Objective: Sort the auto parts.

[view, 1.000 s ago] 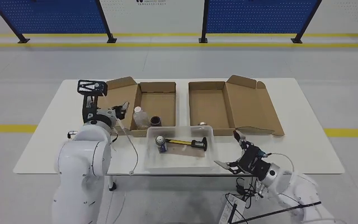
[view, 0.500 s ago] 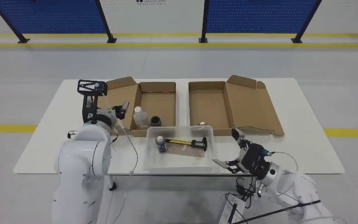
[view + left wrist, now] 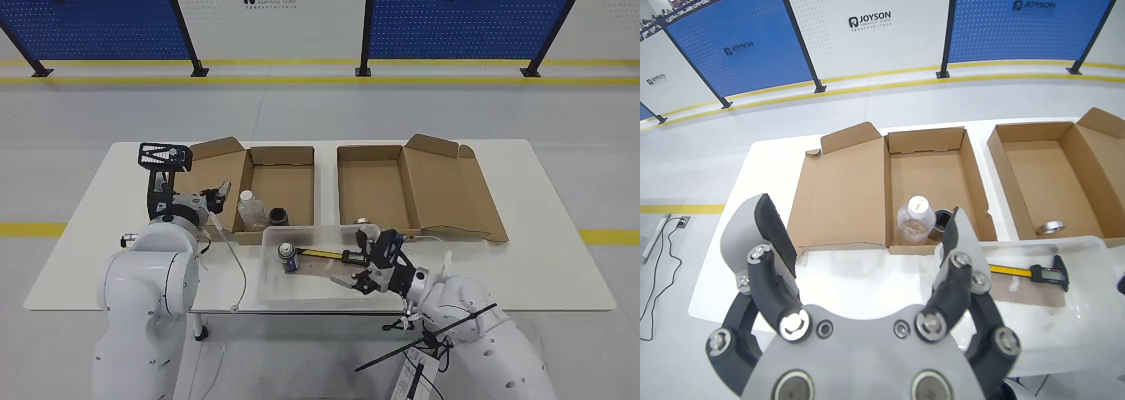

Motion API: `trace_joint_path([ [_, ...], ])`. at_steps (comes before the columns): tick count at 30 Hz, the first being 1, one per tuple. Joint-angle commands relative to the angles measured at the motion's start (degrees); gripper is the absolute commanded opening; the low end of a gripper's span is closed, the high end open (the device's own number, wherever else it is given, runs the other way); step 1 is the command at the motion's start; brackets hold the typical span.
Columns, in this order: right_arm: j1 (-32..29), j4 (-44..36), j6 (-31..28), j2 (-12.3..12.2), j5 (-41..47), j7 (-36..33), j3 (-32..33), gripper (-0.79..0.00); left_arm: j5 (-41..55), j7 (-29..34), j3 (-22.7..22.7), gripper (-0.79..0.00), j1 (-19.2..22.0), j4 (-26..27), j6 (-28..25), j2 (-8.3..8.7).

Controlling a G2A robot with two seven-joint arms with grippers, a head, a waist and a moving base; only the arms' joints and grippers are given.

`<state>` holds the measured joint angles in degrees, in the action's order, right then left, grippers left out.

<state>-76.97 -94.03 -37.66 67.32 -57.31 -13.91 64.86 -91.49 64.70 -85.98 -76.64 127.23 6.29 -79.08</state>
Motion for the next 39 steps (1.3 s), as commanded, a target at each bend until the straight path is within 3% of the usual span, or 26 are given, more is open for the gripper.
trace_joint_path([
  [1, 4.0, 3.3, 0.0, 0.6, 0.2, -2.2, -2.7, 0.000, 0.0, 0.0, 0.0, 0.000, 0.0, 0.0, 0.0, 0.00],
  [14, 17.2, 16.4, -1.9, 4.1, -2.4, -3.4, -15.3, 0.000, 0.0, 0.0, 0.0, 0.000, 0.0, 0.0, 0.0, 0.00],
  [30, 17.2, 16.4, -1.9, 4.1, -2.4, -3.4, -15.3, 0.000, 0.0, 0.0, 0.0, 0.000, 0.0, 0.0, 0.0, 0.00],
  [39, 17.5, 19.0, 0.5, 5.4, -2.1, 0.6, -18.3, 0.000, 0.0, 0.0, 0.0, 0.000, 0.0, 0.0, 0.0, 0.00],
])
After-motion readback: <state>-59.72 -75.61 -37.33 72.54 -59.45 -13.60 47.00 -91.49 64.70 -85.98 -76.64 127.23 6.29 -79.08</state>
